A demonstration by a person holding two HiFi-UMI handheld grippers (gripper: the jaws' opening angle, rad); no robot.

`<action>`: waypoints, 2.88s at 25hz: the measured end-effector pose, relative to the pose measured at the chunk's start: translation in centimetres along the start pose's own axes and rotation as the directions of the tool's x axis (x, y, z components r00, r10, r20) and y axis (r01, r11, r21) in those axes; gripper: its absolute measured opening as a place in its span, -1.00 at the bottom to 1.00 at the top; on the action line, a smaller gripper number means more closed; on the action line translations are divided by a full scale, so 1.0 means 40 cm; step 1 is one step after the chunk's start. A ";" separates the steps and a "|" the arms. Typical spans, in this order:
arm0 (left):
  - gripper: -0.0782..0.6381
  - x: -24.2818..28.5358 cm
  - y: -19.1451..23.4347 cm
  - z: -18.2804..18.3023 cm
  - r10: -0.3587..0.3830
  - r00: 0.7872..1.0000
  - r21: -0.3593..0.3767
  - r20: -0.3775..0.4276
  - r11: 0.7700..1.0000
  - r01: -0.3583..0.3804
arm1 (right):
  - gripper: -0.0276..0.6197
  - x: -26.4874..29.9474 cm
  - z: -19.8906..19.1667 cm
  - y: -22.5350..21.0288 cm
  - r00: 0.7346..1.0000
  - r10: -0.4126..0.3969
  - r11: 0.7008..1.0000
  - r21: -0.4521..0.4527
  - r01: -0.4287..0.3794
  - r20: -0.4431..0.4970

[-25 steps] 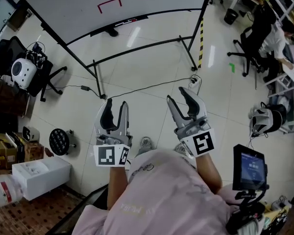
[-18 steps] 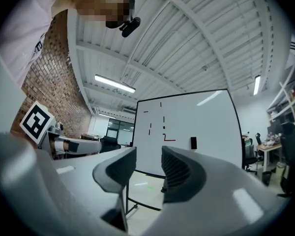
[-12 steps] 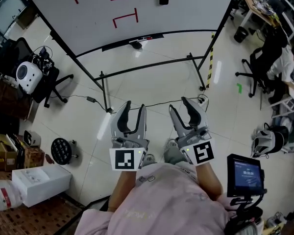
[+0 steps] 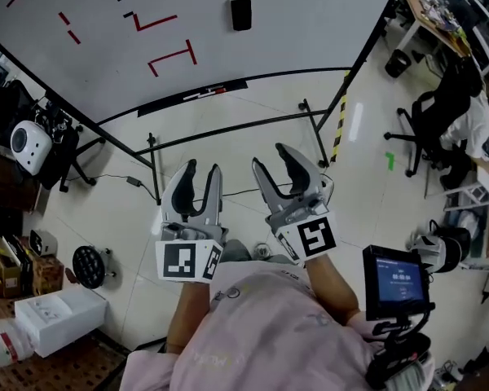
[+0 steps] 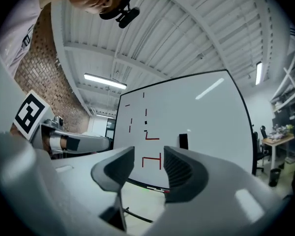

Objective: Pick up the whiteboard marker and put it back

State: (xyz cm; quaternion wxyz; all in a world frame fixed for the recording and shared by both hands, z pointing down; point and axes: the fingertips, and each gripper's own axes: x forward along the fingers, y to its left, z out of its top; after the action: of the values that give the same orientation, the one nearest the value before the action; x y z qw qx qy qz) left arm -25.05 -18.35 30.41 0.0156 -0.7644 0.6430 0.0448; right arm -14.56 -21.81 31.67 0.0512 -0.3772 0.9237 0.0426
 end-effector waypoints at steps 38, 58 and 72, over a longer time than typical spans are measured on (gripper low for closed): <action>-0.39 0.647 0.277 -0.126 -0.106 0.990 -0.047 -0.097 0.994 0.102 | -0.09 0.674 -0.142 -0.373 0.976 -0.163 0.974 -0.182 0.135 -0.143; -0.52 -0.095 -0.186 -0.078 0.007 0.988 0.000 -0.155 1.000 -0.007 | -0.08 -0.302 -0.076 -0.071 0.972 -0.143 0.990 -0.045 0.137 -0.184; -0.39 -0.484 -0.439 -0.020 -0.036 0.993 -0.015 -0.116 0.999 0.035 | -0.10 -0.712 0.064 0.151 0.989 -0.138 0.990 -0.006 0.138 -0.052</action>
State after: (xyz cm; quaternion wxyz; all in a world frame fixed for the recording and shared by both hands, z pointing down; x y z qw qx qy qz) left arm -10.99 3.63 32.34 -0.0261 -0.7771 0.6288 0.0039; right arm 1.60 2.50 33.00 0.0297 -0.4413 0.8964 0.0301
